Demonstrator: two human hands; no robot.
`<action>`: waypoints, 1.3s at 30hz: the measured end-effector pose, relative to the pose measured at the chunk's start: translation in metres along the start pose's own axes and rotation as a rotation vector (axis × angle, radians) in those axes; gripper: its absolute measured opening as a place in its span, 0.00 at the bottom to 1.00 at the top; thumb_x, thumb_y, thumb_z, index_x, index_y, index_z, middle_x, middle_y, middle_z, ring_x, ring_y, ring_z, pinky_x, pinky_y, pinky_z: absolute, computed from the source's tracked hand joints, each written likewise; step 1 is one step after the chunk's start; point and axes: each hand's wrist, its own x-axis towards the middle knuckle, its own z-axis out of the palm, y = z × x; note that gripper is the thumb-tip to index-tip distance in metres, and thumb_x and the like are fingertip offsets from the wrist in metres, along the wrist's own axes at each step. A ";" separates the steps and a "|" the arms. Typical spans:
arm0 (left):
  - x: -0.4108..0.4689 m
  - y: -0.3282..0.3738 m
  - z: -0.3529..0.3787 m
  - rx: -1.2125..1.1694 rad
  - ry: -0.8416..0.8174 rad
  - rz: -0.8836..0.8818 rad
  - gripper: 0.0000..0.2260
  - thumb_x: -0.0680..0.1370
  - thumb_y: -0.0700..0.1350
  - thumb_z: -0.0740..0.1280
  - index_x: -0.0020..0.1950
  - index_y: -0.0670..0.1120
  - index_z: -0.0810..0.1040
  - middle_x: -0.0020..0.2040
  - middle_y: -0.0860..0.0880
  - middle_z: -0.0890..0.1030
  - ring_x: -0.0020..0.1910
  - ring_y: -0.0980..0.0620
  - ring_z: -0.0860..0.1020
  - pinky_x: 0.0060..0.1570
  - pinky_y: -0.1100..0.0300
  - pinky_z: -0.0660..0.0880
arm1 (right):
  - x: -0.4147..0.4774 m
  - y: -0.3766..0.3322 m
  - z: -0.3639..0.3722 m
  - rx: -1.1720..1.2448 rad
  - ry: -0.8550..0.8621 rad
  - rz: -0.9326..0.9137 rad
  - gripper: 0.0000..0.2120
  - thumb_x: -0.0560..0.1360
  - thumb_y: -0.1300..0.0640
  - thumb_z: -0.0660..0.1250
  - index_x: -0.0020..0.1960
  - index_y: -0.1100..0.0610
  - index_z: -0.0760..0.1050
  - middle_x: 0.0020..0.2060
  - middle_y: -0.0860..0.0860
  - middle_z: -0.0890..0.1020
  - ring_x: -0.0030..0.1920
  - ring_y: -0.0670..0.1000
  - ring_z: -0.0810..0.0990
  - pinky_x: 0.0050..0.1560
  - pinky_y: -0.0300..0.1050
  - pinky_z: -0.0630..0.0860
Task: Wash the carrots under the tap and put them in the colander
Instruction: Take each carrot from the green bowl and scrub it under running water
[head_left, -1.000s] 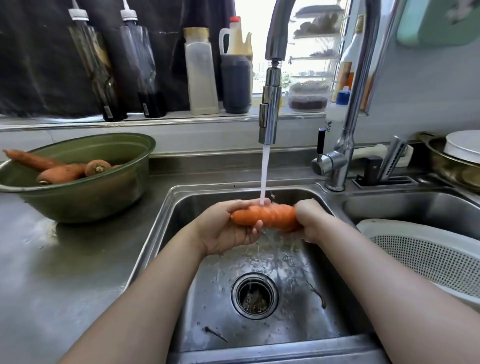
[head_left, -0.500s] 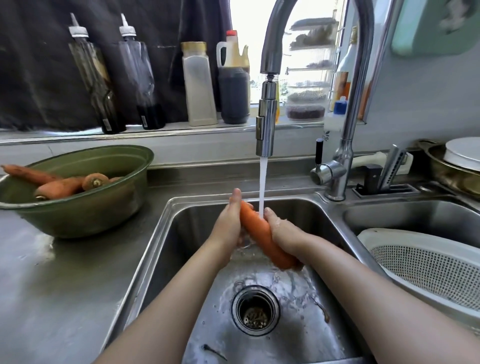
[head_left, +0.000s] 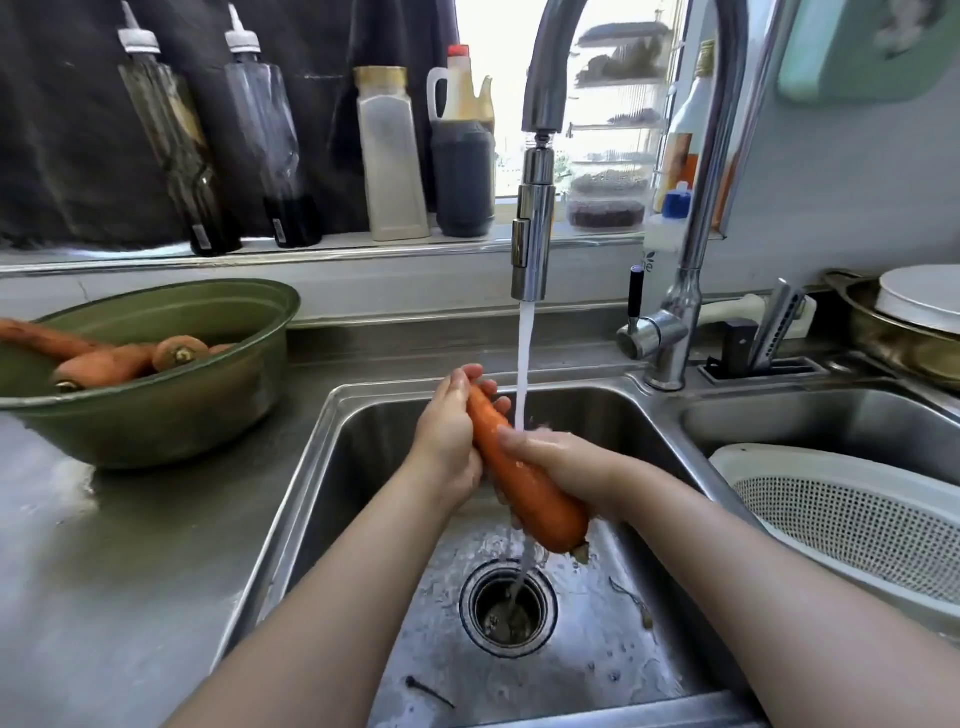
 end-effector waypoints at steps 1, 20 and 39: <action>0.002 0.001 -0.004 0.009 -0.049 -0.020 0.11 0.88 0.48 0.56 0.60 0.48 0.77 0.50 0.47 0.80 0.49 0.49 0.80 0.49 0.52 0.79 | -0.001 0.000 -0.002 0.027 0.007 0.020 0.31 0.74 0.33 0.68 0.59 0.60 0.75 0.44 0.60 0.83 0.39 0.61 0.83 0.44 0.55 0.82; 0.026 0.021 -0.039 0.084 0.125 0.100 0.08 0.80 0.46 0.73 0.57 0.49 0.79 0.48 0.46 0.85 0.54 0.43 0.83 0.58 0.45 0.80 | -0.005 -0.018 -0.003 0.242 -0.057 0.019 0.24 0.80 0.48 0.67 0.73 0.56 0.70 0.55 0.58 0.84 0.45 0.55 0.85 0.26 0.39 0.75; 0.018 0.024 -0.038 0.107 -0.039 0.133 0.11 0.82 0.39 0.68 0.63 0.50 0.76 0.63 0.41 0.81 0.62 0.41 0.81 0.60 0.42 0.80 | -0.009 -0.026 0.010 0.118 0.036 0.049 0.21 0.84 0.47 0.61 0.71 0.59 0.72 0.55 0.60 0.85 0.47 0.58 0.84 0.40 0.51 0.81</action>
